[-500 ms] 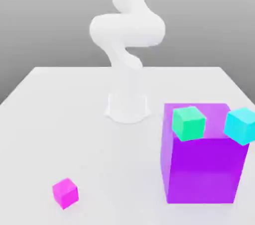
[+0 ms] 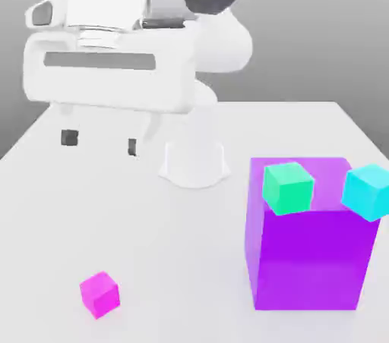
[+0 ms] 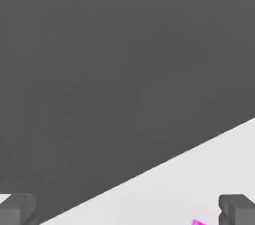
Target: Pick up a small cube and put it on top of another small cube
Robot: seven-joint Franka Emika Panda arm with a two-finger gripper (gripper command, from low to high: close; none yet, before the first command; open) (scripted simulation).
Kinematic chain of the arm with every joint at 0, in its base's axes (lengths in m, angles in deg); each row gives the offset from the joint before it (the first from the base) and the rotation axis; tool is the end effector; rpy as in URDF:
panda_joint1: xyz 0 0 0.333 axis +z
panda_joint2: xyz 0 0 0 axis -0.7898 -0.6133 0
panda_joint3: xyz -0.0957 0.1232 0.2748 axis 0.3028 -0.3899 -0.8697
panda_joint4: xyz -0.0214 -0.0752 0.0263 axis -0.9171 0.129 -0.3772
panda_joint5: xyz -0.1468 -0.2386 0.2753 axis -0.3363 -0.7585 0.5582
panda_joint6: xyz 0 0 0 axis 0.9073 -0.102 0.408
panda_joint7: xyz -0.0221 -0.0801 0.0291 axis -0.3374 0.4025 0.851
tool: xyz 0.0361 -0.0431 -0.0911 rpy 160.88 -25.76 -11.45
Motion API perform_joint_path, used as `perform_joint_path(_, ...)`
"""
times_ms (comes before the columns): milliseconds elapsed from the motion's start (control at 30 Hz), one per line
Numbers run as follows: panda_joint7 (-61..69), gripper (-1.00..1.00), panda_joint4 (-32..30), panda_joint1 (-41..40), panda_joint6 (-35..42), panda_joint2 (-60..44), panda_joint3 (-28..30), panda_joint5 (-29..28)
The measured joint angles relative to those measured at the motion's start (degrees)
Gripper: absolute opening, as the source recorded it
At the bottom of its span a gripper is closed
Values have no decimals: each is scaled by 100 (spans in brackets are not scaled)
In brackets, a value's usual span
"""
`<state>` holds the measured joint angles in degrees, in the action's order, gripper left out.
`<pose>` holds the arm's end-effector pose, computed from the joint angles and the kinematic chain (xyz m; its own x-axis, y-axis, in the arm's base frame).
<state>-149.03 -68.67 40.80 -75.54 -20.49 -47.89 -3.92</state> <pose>0.4718 -0.1110 0.3809 0.2222 -0.9653 0.1372 -0.9358 -0.2507 -0.2481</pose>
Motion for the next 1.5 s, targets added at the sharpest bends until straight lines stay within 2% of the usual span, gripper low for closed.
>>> perform_joint_path(300, -637, 0, -504, -434, -884, -1871, 204, 316)
perform_joint_path(467, -566, 0, -381, -567, -1643, -2910, 84, 529)
perform_joint_path(500, -547, -100, -343, -596, -1801, -3108, 50, 556)
perform_joint_path(733, -556, -100, -334, -609, -1844, -3153, 35, 549)
perform_joint_path(933, -654, -100, -494, -499, -942, -2088, 77, 335)
perform_joint_path(1067, -153, -100, -73, -1, 24, -1529, -487, 258)
perform_joint_path(1167, 334, -100, 283, 679, 770, -1130, -879, 303)
perform_joint_path(1433, 1680, -100, 1238, 2138, 2756, -87, -1638, 489)
perform_joint_path(1500, 1898, -100, 1316, 2335, 2952, 28, -1819, 506)
